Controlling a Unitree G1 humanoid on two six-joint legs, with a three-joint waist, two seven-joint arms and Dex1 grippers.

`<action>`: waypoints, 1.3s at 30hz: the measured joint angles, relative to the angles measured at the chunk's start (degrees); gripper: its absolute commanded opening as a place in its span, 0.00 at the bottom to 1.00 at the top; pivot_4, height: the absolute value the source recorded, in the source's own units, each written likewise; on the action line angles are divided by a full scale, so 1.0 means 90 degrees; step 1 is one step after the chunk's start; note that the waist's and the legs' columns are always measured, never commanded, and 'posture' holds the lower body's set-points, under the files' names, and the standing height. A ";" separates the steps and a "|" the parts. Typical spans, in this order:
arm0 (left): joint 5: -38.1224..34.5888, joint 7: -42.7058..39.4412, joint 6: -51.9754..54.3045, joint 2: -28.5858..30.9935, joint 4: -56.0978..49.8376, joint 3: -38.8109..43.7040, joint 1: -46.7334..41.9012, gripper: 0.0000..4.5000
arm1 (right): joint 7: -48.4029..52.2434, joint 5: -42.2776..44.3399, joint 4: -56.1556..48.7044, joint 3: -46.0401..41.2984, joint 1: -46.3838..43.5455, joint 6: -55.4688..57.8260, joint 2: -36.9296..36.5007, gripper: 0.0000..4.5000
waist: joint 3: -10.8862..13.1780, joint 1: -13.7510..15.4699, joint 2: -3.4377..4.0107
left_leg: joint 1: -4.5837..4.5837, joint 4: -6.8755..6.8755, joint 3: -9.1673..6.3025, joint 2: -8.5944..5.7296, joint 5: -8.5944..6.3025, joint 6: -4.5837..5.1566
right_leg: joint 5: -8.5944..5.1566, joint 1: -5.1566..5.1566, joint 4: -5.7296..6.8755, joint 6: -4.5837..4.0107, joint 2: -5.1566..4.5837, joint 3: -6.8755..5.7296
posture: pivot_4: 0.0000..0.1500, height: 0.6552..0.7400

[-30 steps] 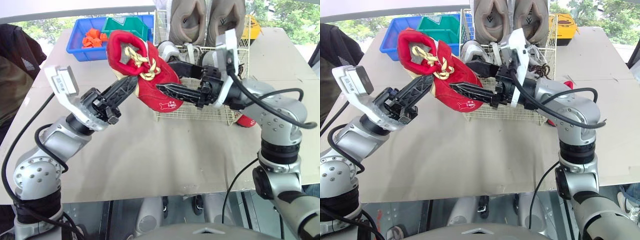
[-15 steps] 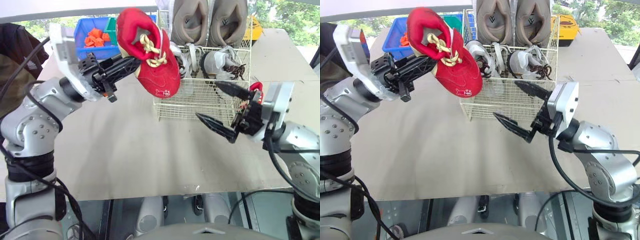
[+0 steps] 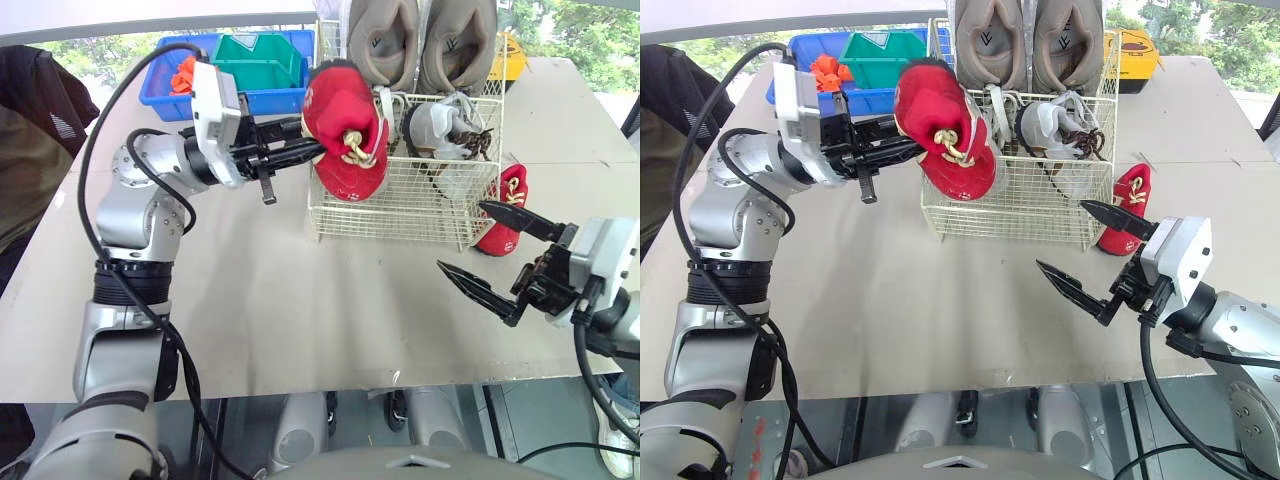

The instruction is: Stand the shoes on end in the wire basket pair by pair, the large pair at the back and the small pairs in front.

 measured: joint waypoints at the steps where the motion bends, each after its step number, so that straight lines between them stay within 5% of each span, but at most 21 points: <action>1: 0.0117 -0.0092 -0.0178 -0.0052 0.0153 -0.0006 -0.0045 0.10 | -0.0008 0.0039 -0.0015 -0.0006 0.0013 -0.0002 -0.0018 1.00 | 0.0000 0.0004 0.0000 | -0.0001 0.0001 0.0000 0.0000 -0.0004 0.0007 | 0.0000 0.0000 0.0000 0.0000 0.0000 0.0000 | 1.00 1.00; 6: 0.0639 -0.0598 -0.1006 -0.0244 0.1121 -0.0190 -0.0178 0.10 | -0.0116 0.0145 -0.0079 -0.0015 0.0102 -0.0011 -0.0130 1.00 | -0.0004 0.0006 -0.0004 | 0.0002 0.0008 -0.0003 -0.0001 -0.0015 0.0026 | 0.0000 0.0007 0.0001 0.0001 0.0000 -0.0002 | 1.00 1.00; 15: 0.0659 -0.1103 -0.0375 -0.0046 0.1198 -0.0145 0.0084 1.00 | -0.0264 0.0043 0.0057 -0.0022 0.0357 0.0108 -0.0516 1.00 | -0.0007 -0.0015 -0.0008 | 0.0011 0.0010 -0.0005 0.0003 -0.0016 0.0027 | -0.0001 0.0011 0.0007 0.0004 0.0000 0.0001 | 1.00 1.00; 24: -0.0943 -0.0208 0.2612 0.1272 -0.1874 0.1097 0.2251 1.00 | -0.1391 -0.0052 0.1152 -0.0031 -0.0655 0.1708 -0.0859 1.00 | -0.0008 -0.0135 -0.0010 | 0.0016 0.0008 -0.0006 0.0024 -0.0009 0.0015 | -0.0001 0.0012 0.0012 0.0001 -0.0012 0.0013 | 1.00 1.00; 29: -0.2298 0.1382 0.4042 0.1368 -0.4213 0.1948 0.3517 1.00 | -0.1944 0.0009 0.1814 0.0087 -0.1761 0.3328 -0.1540 1.00 | -0.0008 -0.0037 -0.0008 | 0.0019 0.0008 -0.0012 0.0011 -0.0015 0.0026 | -0.0013 0.0017 0.0011 -0.0012 -0.0027 0.0004 | 1.00 1.00; 35: -0.4691 0.3487 0.4773 0.1314 -0.5692 0.2038 0.3633 1.00 | -0.1879 0.0161 0.3981 0.0682 -0.3885 0.5057 -0.1723 1.00 | -0.0009 0.0006 -0.0014 | 0.0096 0.0007 -0.0009 0.0000 -0.0026 0.0045 | -0.0021 0.0093 0.0002 -0.0018 -0.0033 0.0007 | 1.00 1.00; 39: -0.5273 0.4282 0.4789 0.1464 -0.5928 0.1771 0.3250 1.00 | -0.1891 -0.0107 0.4950 0.1114 -0.4758 0.5330 -0.1564 1.00 | -0.0028 -0.0019 -0.0037 | 0.0101 0.0008 -0.0003 -0.0004 -0.0026 0.0046 | -0.0017 0.0097 0.0003 -0.0023 -0.0027 0.0014 | 1.00 1.00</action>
